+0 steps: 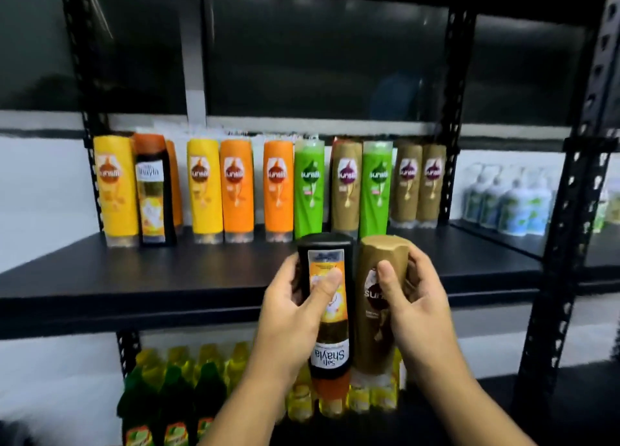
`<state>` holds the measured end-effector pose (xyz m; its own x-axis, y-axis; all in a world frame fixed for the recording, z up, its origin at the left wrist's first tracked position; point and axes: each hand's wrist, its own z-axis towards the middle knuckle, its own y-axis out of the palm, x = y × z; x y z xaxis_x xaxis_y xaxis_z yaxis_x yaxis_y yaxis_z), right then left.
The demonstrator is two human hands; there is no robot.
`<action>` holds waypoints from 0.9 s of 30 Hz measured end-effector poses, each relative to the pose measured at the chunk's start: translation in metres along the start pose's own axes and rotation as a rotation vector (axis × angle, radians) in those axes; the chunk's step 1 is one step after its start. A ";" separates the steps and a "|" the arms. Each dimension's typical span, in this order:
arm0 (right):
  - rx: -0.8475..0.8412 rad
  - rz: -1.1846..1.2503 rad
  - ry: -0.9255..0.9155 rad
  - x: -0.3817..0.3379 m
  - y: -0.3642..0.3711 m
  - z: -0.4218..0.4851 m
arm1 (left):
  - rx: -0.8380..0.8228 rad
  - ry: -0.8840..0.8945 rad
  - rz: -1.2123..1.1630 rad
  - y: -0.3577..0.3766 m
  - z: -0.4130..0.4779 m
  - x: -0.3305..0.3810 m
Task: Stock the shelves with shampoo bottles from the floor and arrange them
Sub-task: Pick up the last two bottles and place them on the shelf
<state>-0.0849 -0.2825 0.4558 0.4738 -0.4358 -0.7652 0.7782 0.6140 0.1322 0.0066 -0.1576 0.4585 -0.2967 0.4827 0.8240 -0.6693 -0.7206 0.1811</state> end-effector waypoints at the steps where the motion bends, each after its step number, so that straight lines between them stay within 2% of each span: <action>1: -0.001 0.006 -0.030 -0.011 0.000 0.016 | -0.007 0.033 -0.012 0.007 0.013 0.013; 6: -0.027 -0.005 -0.147 -0.056 0.004 0.084 | -0.044 0.145 -0.049 0.038 0.074 0.063; 10: -0.015 -0.010 -0.154 -0.065 0.009 0.123 | -0.069 0.231 0.023 0.051 0.110 0.088; 18: -0.017 -0.113 -0.087 -0.039 0.010 0.162 | 0.041 0.215 0.212 0.058 0.151 0.070; 21: -0.086 -0.135 -0.056 -0.028 0.003 0.161 | 0.046 0.160 0.239 0.055 0.156 0.053; 24: -0.237 -0.163 0.008 -0.023 -0.007 0.151 | 0.028 0.105 0.285 0.046 0.155 0.036; 27: -0.400 -0.231 0.130 -0.009 -0.021 0.132 | -0.079 0.003 0.438 0.032 0.150 0.021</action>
<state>-0.0508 -0.3782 0.5430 0.2317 -0.5204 -0.8219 0.6255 0.7267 -0.2838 0.0806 -0.2452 0.5624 -0.5655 0.1422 0.8124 -0.5305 -0.8169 -0.2263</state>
